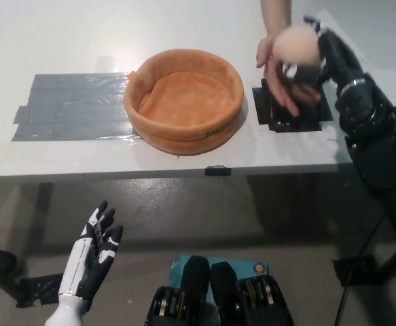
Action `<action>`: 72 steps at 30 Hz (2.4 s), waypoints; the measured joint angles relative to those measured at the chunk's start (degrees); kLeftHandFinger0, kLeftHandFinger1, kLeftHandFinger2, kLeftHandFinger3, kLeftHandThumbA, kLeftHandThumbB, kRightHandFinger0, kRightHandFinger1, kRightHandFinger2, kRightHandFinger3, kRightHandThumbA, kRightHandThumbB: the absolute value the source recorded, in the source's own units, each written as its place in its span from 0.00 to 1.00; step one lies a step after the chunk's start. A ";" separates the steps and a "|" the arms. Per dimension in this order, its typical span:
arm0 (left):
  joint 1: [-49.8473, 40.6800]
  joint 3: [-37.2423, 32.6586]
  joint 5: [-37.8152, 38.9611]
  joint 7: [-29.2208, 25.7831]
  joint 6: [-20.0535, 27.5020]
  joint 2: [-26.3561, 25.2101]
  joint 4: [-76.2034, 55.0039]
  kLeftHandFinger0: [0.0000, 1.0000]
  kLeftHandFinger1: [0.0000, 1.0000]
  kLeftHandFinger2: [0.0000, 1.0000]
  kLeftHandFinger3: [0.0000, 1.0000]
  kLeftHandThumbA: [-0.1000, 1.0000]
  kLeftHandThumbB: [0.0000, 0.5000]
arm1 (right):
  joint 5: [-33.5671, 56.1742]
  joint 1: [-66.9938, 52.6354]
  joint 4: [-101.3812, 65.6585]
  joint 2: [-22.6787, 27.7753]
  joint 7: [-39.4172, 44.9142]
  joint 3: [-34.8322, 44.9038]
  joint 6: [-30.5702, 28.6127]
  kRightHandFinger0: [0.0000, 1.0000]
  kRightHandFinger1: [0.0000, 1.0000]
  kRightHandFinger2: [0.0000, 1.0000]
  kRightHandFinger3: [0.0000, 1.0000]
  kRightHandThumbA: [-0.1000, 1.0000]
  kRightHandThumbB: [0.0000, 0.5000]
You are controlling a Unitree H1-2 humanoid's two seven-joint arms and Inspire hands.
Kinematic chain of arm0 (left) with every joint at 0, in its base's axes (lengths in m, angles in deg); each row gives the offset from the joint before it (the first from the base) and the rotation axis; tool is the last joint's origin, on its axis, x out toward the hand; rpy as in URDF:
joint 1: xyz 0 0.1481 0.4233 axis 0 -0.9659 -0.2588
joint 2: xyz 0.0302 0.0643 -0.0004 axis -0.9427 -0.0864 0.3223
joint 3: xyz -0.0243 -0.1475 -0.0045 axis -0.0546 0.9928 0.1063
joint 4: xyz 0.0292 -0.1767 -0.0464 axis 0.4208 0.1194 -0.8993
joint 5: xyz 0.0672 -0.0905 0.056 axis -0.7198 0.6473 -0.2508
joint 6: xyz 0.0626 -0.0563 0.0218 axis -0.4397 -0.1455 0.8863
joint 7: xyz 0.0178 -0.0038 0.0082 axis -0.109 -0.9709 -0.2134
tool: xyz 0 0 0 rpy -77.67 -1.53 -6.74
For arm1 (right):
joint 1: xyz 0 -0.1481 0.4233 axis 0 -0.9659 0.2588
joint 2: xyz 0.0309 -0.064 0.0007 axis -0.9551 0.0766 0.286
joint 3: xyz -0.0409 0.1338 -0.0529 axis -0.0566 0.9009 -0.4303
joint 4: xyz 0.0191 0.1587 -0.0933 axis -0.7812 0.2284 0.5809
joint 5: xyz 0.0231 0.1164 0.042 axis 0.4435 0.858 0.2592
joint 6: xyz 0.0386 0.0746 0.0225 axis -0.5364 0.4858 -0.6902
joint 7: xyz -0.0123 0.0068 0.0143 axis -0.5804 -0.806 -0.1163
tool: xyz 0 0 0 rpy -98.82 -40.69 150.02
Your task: A person hands a emotional support dumpling to the robot which it grabs with its right hand and places in the soft place kept infront of it in the centre of the desk
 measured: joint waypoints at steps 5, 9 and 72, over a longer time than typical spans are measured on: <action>0.00 0.00 0.01 0.00 0.00 0.01 0.01 1.00 1.00 1.00 1.00 0.82 0.00 | 0.14 0.04 -11.20 -0.66 -0.11 2.36 0.54 0.00 0.45 0.83 0.95 0.00 0.28; 0.00 0.00 0.01 0.01 0.00 -0.01 0.02 1.00 1.00 1.00 1.00 0.84 0.00 | 0.13 0.17 -19.34 -1.42 -0.07 3.01 1.35 0.00 0.42 0.82 0.94 0.00 0.40; 4.25 -2.48 -1.30 0.06 -3.51 -0.97 -1.01 1.00 1.00 1.00 1.00 0.78 0.03 | 3.64 5.90 -15.71 -5.04 12.83 -1.97 -5.10 1.00 1.00 1.00 1.00 1.00 0.90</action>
